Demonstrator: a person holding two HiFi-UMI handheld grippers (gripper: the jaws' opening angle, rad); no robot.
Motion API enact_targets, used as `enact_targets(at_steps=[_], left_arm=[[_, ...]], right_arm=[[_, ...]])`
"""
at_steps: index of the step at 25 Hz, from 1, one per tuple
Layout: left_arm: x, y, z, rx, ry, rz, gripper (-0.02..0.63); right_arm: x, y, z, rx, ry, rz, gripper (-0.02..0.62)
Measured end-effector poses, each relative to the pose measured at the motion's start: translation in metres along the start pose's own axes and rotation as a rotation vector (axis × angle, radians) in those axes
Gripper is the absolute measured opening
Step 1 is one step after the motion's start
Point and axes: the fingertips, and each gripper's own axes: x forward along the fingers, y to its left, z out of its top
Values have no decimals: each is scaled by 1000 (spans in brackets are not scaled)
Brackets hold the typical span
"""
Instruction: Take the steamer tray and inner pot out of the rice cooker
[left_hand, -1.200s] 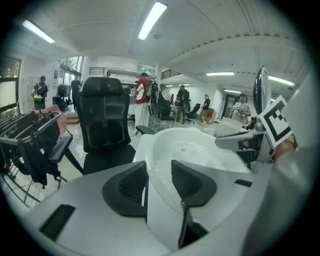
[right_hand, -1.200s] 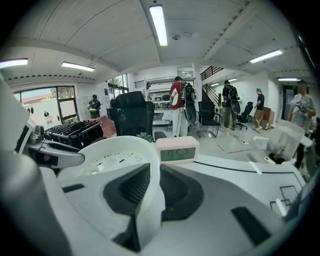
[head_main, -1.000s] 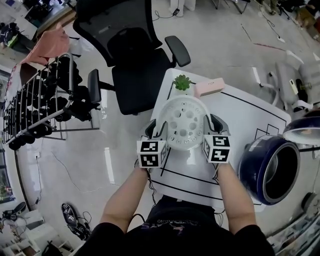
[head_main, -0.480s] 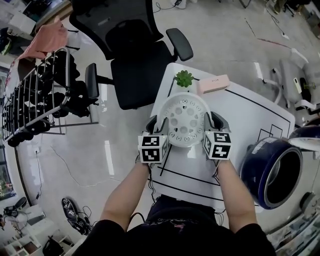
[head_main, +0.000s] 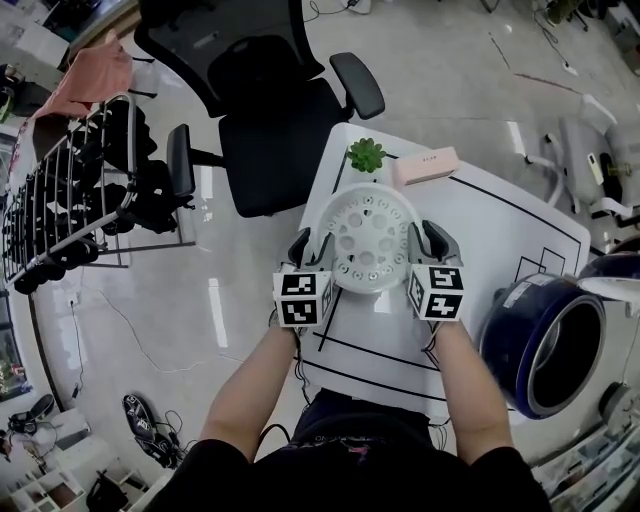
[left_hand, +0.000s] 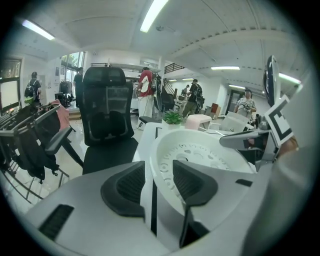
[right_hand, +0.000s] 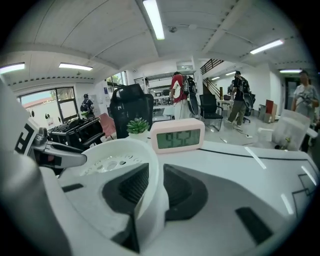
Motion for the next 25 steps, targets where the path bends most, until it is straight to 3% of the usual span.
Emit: enact_targets(at_steps=[4, 9, 14, 20, 25], left_arm=[[-11, 1, 10, 9, -35, -2, 179], [-42, -10, 34, 31, -111, -43, 198], [-99, -29, 73, 28, -235, -141, 255], [-177, -50, 119, 78, -391, -209, 285], [-228, -61, 134, 110, -463, -244, 285]], right_arm=[[-12, -1, 14, -17, -63, -18, 91], [-40, 21, 43, -41, -158, 45, 118], [-90, 48, 84, -84, -299, 108, 233], [-170, 68, 129, -139, -441, 99, 238], [-224, 92, 148, -186, -520, 80, 238]])
